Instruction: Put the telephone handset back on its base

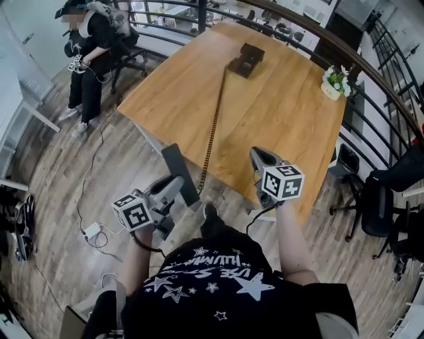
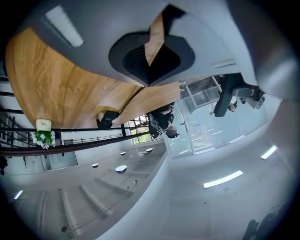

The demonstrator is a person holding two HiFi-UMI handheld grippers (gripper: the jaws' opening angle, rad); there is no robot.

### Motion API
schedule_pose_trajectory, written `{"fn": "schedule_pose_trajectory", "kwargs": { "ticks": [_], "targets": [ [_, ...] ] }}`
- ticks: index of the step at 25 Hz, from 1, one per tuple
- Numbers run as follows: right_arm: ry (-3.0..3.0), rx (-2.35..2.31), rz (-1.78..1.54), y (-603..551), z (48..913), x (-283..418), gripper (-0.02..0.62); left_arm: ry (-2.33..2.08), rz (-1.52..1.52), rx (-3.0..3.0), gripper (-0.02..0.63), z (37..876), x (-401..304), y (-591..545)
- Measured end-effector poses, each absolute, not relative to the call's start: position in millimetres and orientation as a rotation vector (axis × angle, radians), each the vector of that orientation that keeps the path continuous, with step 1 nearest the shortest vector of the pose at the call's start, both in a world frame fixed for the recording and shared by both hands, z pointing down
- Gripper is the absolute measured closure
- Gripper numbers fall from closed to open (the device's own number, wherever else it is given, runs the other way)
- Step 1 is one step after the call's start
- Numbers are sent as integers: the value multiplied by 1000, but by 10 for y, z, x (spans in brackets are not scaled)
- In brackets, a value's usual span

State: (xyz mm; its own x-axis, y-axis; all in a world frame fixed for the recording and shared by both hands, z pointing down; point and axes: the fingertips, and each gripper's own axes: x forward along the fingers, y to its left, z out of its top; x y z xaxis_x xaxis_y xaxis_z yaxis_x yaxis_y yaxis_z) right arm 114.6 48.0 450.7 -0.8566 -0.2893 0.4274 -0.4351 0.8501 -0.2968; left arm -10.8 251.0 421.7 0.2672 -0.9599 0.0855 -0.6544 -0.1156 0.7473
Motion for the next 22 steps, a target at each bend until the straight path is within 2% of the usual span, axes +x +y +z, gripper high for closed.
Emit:
{"fn": "schedule_pose_trajectory", "kwargs": {
  "ticks": [22],
  "targets": [
    [-2608, 597, 724, -993, 4969, 889, 594, -1428, -425, 1841, 523, 4227, -731, 866]
  ]
}}
